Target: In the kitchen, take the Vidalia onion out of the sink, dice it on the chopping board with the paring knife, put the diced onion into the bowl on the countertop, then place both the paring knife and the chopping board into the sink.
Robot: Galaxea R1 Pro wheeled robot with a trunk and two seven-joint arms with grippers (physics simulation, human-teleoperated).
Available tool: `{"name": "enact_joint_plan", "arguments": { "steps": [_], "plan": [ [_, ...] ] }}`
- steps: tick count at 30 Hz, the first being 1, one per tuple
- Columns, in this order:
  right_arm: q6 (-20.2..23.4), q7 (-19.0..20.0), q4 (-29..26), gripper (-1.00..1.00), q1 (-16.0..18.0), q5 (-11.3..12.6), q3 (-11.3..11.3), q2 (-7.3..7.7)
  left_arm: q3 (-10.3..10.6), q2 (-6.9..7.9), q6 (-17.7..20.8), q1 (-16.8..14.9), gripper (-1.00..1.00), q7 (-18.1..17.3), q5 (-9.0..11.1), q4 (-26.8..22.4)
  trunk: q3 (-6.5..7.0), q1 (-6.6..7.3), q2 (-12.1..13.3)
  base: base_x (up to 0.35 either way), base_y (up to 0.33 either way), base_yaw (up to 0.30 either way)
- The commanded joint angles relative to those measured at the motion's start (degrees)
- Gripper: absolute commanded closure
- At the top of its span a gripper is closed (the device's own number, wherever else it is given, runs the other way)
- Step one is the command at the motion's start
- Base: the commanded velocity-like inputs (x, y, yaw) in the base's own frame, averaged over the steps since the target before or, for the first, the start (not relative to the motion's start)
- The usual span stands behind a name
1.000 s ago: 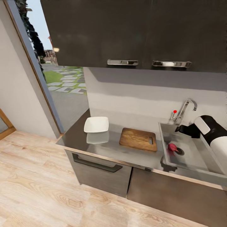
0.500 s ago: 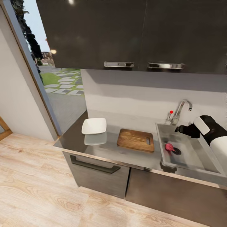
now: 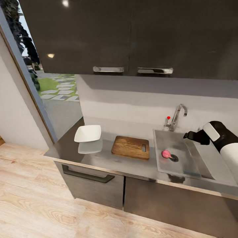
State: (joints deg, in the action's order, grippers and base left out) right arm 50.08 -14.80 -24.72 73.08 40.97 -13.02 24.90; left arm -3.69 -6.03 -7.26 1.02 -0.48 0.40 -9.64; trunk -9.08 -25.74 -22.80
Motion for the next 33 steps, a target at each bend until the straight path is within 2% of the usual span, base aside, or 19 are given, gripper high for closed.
{"name": "enact_joint_plan", "arguments": {
  "steps": [1,11,15,19,20,23,24,28,29,33],
  "plan": [
    [0.1,-0.4,-0.1,-1.00,0.0,0.6,-0.4,0.06,-0.4,-0.03,-0.1,0.0,-1.00,-0.1,0.0,-0.1,-0.06,-0.04,-0.1,0.000,-0.309,-0.051],
    [0.1,-0.4,-0.1,-1.00,0.0,0.6,-0.4,0.04,-0.4,-0.03,0.0,0.0,-1.00,-0.1,0.0,-0.1,0.25,-0.04,-0.1,0.000,-0.312,-0.017],
    [-0.1,-0.4,-0.1,-1.00,0.0,0.6,-1.1,-0.02,-0.4,-0.03,0.0,0.0,-1.00,-0.1,0.0,-0.1,0.28,-0.04,-0.1,0.000,-0.313,-0.002],
    [-2.5,-0.3,-0.1,-1.00,0.0,0.6,-3.8,-0.15,-0.4,-0.03,0.0,0.0,-1.00,-0.1,0.0,-0.1,0.30,-0.04,-0.1,0.000,-0.313,-0.001],
    [-4.6,-0.3,-0.2,-1.00,0.0,0.6,-5.5,-0.23,-0.4,-0.03,0.0,0.0,-1.00,-0.1,0.0,-0.1,0.30,-0.04,-0.1,0.000,-0.313,0.000],
    [-8.1,-0.3,-0.5,-1.00,0.0,0.6,-8.5,-0.36,-0.4,-0.03,0.0,0.0,-1.00,-0.1,0.0,-0.1,0.30,-0.04,-0.1,0.000,-0.313,0.000],
    [-10.3,-0.3,-0.7,-1.00,0.0,0.6,-10.8,-0.46,-0.4,-0.03,0.0,0.0,-1.00,-0.1,0.0,-0.1,0.30,-0.04,-0.1,0.000,-0.310,0.000],
    [-14.1,-0.3,-2.0,-1.00,0.0,0.7,-16.3,-0.64,-0.4,-0.03,0.0,0.0,-1.00,-0.1,0.0,-0.1,0.30,-0.04,-0.1,0.000,-0.292,0.000],
    [-16.1,-0.2,-4.3,-1.00,-0.3,0.7,-18.9,-0.69,-0.4,-0.03,0.0,0.0,-1.00,-0.1,0.0,-0.1,0.30,-0.04,-0.1,0.000,-0.264,0.000],
    [-18.8,-0.2,-8.2,-1.00,-1.9,0.7,-20.1,-0.71,-0.4,-0.03,0.0,0.0,-1.00,-0.1,0.0,-0.1,0.30,-0.04,-0.1,0.000,-0.244,0.000]
  ]
}}
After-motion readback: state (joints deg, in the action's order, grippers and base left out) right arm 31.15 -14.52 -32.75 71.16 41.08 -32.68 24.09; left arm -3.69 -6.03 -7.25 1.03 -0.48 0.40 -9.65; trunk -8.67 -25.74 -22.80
